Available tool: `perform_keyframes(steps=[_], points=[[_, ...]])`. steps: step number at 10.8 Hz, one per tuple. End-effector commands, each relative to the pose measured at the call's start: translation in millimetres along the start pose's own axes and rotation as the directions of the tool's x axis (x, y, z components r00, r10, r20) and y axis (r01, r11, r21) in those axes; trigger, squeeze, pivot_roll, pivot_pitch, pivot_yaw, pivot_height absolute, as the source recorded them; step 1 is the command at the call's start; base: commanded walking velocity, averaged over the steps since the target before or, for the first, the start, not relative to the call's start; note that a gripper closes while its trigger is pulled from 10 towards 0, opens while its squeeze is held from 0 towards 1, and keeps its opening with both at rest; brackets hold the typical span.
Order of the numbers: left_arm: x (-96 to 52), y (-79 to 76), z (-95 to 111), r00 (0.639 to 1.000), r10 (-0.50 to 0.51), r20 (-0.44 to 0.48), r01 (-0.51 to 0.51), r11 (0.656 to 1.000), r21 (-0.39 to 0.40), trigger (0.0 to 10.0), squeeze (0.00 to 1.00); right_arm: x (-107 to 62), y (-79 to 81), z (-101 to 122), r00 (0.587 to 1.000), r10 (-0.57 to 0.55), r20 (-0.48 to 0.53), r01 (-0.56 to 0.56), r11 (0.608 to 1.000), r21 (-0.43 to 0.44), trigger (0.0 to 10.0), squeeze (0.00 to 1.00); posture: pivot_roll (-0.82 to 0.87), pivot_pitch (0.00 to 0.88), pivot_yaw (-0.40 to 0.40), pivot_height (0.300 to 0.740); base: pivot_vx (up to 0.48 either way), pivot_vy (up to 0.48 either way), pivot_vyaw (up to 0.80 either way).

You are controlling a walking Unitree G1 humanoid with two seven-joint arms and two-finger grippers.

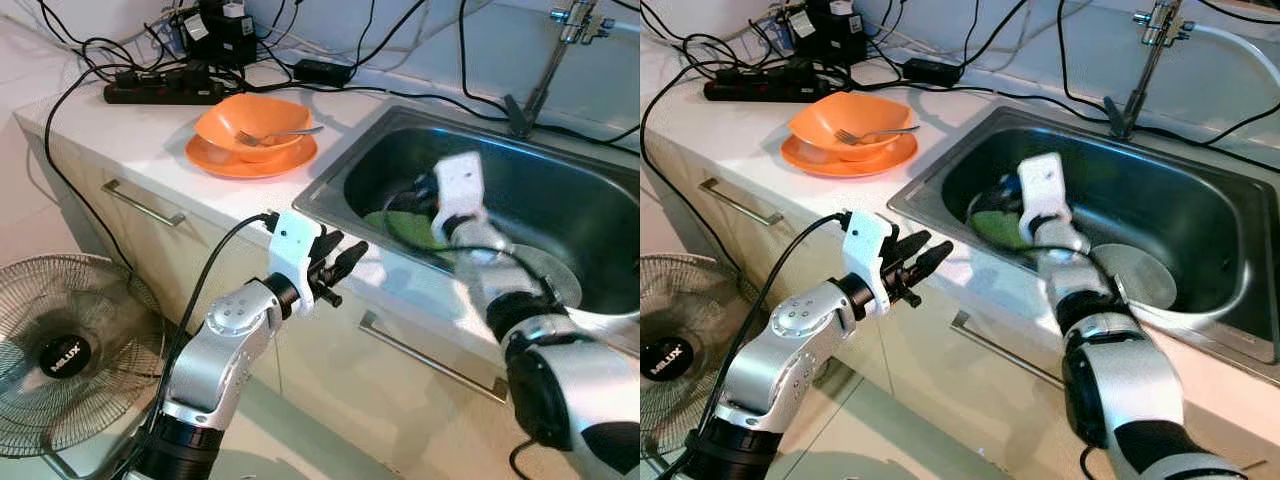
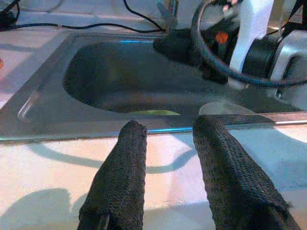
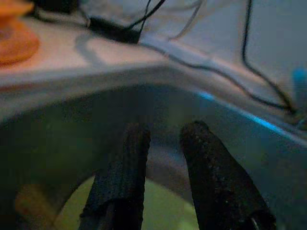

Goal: Kitchen organization

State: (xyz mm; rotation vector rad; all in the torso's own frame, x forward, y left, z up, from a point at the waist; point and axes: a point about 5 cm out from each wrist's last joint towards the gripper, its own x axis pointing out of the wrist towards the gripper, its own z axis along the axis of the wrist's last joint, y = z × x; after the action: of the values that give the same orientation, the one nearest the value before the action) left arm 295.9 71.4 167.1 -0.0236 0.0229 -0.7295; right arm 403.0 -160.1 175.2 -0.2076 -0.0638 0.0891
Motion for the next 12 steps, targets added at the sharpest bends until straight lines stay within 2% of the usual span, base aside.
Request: perform_keyframes(steps=[1, 3, 4, 6, 9, 11, 12], points=[[3.1, -0.4, 1.1, 1.0, 0.006, 0.003, -0.006, 1.0, 0.018, 10.0, 0.0, 5.7, -7.2, 21.3, 0.996, -0.033, 0.081, 0.032, 0.999, 0.009, 10.0, 0.0, 0.22, 0.031, -0.017, 0.74, 0.0, 0.0, 0.0], [5.2, 1.1, 4.1, 0.999, 0.032, 0.028, -0.033, 0.999, 0.026, 10.0, 0.0, 6.0, -3.7, 28.1, 0.991, -0.026, 0.134, 0.023, 0.999, 0.028, 10.0, 0.0, 0.21, 0.029, -0.016, 0.74, 0.0, 0.0, 0.0], [5.8, 6.1, 7.1, 0.995, 0.082, 0.054, -0.085, 0.995, 0.051, 10.0, 0.0, 4.1, 0.2, 26.8, 0.988, -0.02, 0.155, 0.013, 0.999, 0.046, 10.0, 0.0, 0.21, 0.035, -0.016, 0.74, 0.0, 0.0, 0.0], [5.9, 26.5, 20.7, 0.954, 0.251, 0.164, -0.272, 0.955, 0.119, 10.0, 0.0, -1.9, 7.1, 24.6, 0.977, -0.018, 0.213, -0.003, 0.995, 0.099, 10.0, 0.0, 0.2, 0.045, -0.014, 0.74, 0.0, 0.0, 0.0], [7.8, 45.7, 34.5, 0.867, 0.401, 0.297, -0.457, 0.877, 0.15, 10.0, 0.0, -12.6, 14.2, 22.8, 0.961, -0.081, 0.264, 0.025, 0.977, 0.21, 10.0, 0.0, 0.18, 0.049, -0.014, 0.74, 0.0, 0.0, 0.0], [12.0, 45.2, 31.9, 0.854, 0.414, 0.315, -0.47, 0.873, 0.128, 10.0, 0.0, -19.4, 19.3, 18.0, 0.963, -0.086, 0.257, 0.021, 0.969, 0.247, 10.0, 0.0, 0.17, 0.047, -0.012, 0.74, 0.0, 0.0, 0.0], [14.1, 44.7, 31.2, 0.849, 0.418, 0.322, -0.474, 0.873, 0.116, 10.0, 0.0, -19.4, 23.4, 17.8, 0.968, -0.066, 0.244, 0.0, 0.966, 0.26, 10.0, 0.0, 0.17, 0.042, -0.013, 0.74, 0.0, 0.0, -0.65]])
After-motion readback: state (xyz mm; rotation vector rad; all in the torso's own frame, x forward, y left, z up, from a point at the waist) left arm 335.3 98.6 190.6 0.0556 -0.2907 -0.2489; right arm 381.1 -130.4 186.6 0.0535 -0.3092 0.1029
